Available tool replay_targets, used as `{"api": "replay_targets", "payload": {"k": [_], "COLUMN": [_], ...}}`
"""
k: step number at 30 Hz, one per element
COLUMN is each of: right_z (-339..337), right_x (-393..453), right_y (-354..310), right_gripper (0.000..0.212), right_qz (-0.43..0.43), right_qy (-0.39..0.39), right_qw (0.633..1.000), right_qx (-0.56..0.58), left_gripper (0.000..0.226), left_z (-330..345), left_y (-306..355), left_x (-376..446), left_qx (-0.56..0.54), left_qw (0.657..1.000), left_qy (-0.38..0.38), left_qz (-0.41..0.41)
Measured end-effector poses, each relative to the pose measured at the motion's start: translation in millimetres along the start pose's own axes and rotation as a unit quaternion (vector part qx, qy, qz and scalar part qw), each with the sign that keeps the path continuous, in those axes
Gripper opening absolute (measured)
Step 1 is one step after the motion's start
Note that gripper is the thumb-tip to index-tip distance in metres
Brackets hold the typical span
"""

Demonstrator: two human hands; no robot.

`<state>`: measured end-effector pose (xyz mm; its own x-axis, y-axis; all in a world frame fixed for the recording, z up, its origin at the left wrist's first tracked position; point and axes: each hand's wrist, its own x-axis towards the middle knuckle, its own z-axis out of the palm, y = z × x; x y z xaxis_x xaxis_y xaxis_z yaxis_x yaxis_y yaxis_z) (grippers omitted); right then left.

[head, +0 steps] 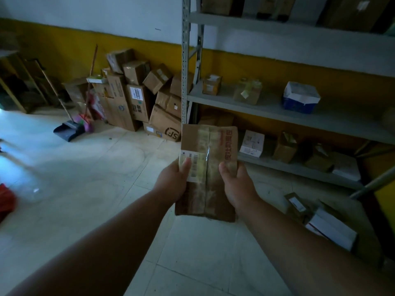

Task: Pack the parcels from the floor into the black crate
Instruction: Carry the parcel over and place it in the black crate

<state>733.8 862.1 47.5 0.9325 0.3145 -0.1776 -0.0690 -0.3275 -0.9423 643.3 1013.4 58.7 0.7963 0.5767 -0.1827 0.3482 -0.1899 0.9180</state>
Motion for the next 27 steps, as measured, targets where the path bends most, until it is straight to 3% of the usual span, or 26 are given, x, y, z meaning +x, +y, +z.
{"api": "replay_targets", "payload": {"k": [6,13,17,21,27], "right_z": [12,18,24,40,83], "right_x": [109,261,327,393,481], "right_y": [-4,-10,-11,-7,39], "right_gripper": [0.037,0.031,0.034,0.038,0.041], "right_qz": [-0.018,-0.028,-0.028,-0.019,0.06], "right_qy": [0.004,-0.005,-0.006,-0.005,0.038], "right_qw": [1.0,0.998,0.998,0.996,0.986], "right_qx": [-0.011,-0.052,-0.057,-0.089,-0.149], "left_gripper": [0.026,0.02,0.006,0.037,0.032], "left_z": [23,46,59,75,98], "left_y": [7,32,41,25,-40], "left_x": [110,248,313,383,492], "left_qx": [-0.017,0.081,0.059,0.01,0.122], "left_qw": [1.0,0.995,0.994,0.997,0.992], "left_qy": [0.014,0.06,0.085,0.076,0.035], "left_qz": [0.006,0.025,0.028,-0.026,-0.011]}}
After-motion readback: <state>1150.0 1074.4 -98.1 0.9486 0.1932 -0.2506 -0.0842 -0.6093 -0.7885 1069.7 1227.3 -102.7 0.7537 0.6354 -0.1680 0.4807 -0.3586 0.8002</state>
